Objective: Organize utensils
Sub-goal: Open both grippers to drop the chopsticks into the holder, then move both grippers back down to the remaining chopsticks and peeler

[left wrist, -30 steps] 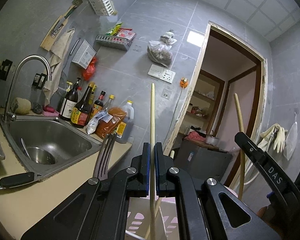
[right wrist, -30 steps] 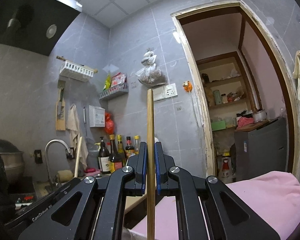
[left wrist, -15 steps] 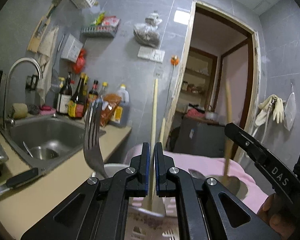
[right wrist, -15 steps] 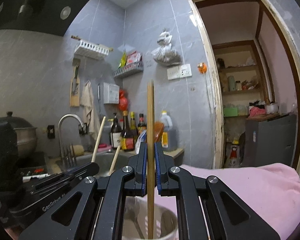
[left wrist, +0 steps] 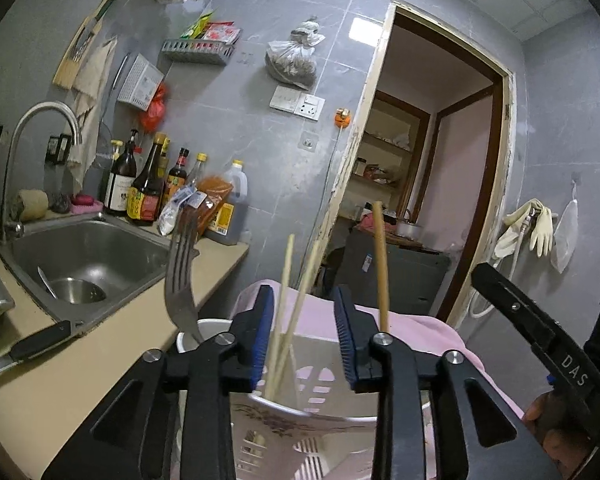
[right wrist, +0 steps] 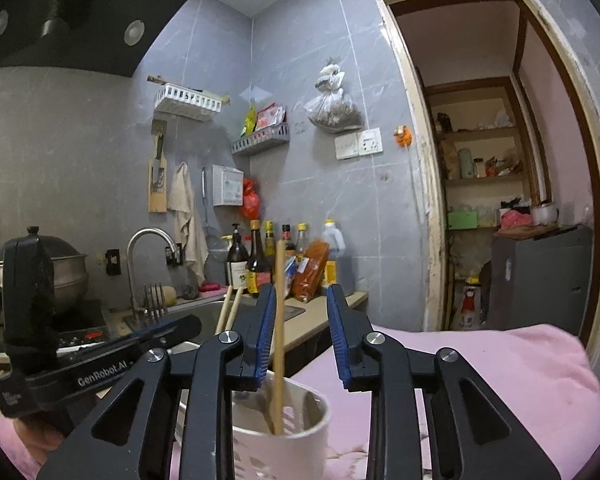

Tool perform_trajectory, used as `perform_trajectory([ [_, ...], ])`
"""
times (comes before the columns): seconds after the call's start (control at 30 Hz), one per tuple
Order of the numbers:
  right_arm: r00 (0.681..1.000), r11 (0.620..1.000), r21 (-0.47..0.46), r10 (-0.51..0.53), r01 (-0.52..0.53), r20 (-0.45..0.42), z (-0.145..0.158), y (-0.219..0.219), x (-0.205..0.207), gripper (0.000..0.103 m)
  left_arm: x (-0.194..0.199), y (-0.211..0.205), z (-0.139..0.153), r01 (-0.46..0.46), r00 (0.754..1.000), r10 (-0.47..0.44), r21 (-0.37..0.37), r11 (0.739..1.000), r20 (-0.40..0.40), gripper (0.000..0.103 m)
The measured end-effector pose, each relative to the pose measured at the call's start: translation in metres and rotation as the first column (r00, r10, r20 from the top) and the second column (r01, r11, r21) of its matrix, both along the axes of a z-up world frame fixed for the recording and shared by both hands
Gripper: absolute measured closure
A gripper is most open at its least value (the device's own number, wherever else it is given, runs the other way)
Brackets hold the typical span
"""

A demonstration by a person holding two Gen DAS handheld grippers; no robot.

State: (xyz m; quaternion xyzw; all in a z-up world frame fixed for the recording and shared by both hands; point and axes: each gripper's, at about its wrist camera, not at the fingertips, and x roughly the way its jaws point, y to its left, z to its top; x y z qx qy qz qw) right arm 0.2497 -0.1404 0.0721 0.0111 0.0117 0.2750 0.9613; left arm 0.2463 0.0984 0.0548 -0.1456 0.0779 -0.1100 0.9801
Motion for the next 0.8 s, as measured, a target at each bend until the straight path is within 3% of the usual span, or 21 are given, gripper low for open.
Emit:
perform_trajectory([
  [0.03,1.000,1.000,0.000,-0.009,0.009,0.008,0.001,-0.004,-0.003,0.072,-0.003,-0.004,0.003,0.004,1.000,-0.004,0.007,1.000,0.006,0.071],
  [0.1,0.999,0.999,0.009,-0.040,0.040,0.033,0.006,-0.017,-0.011,0.052,-0.007,-0.011,0.009,0.006,1.000,-0.006,0.020,1.000,0.014,0.060],
  [0.23,0.991,0.994,0.021,-0.111,0.110,0.071,0.014,-0.043,-0.025,0.031,-0.018,-0.030,0.020,-0.007,0.999,0.004,0.075,0.997,0.040,0.048],
  [0.4,0.976,0.981,0.028,-0.193,0.191,0.103,0.023,-0.079,-0.043,0.000,-0.031,-0.056,0.033,-0.006,0.997,-0.003,0.112,0.994,0.076,0.010],
  [0.5,0.963,0.971,0.027,-0.241,0.239,0.120,0.026,-0.101,-0.055,0.000,-0.040,-0.074,0.037,0.007,0.995,-0.021,0.134,0.991,0.098,0.002],
  [0.8,0.936,0.938,-0.043,-0.338,0.343,0.096,0.020,-0.158,-0.076,0.000,-0.041,-0.136,0.025,0.156,0.987,-0.161,0.236,0.959,0.005,0.002],
])
